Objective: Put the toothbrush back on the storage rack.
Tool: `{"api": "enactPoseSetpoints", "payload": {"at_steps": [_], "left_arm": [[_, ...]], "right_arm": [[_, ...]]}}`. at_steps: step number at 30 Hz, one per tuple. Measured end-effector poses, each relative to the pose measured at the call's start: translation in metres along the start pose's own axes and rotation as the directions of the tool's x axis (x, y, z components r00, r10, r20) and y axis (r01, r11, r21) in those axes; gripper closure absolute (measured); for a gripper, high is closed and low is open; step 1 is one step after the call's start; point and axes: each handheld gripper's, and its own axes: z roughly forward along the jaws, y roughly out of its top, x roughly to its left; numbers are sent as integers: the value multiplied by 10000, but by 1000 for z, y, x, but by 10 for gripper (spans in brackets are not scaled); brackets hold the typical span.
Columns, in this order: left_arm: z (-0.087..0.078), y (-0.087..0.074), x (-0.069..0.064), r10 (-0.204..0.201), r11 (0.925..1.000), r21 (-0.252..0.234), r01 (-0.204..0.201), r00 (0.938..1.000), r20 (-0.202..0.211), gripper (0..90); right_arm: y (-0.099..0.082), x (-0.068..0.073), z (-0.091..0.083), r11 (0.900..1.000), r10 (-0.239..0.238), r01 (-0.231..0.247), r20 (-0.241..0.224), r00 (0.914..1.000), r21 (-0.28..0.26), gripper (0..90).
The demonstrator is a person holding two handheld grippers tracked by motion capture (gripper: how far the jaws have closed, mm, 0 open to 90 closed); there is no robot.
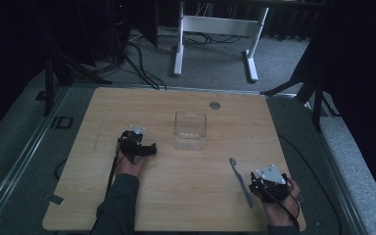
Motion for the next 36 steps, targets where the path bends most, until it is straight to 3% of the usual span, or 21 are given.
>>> {"api": "enactPoseSetpoints", "payload": {"at_steps": [9,13,23,36], "left_arm": [[0,0,0,4,10000,-6,-4,10000,-1,43],[0,0,0,14,10000,-6,-14,10000,0,44],[0,0,0,16,10000,-26,-16,10000,19,46],[0,0,-1,41,10000,-27,-41,10000,41,49]], "right_arm": [[-1,8,7,9998,-144,144,-10,9999,132,331],[-2,5,9,9993,353,-346,-492,9982,164,329],[-1,4,6,9983,585,-587,-515,9970,-15,311],[3,2,1,9975,697,-678,-1025,9923,222,411]]}}
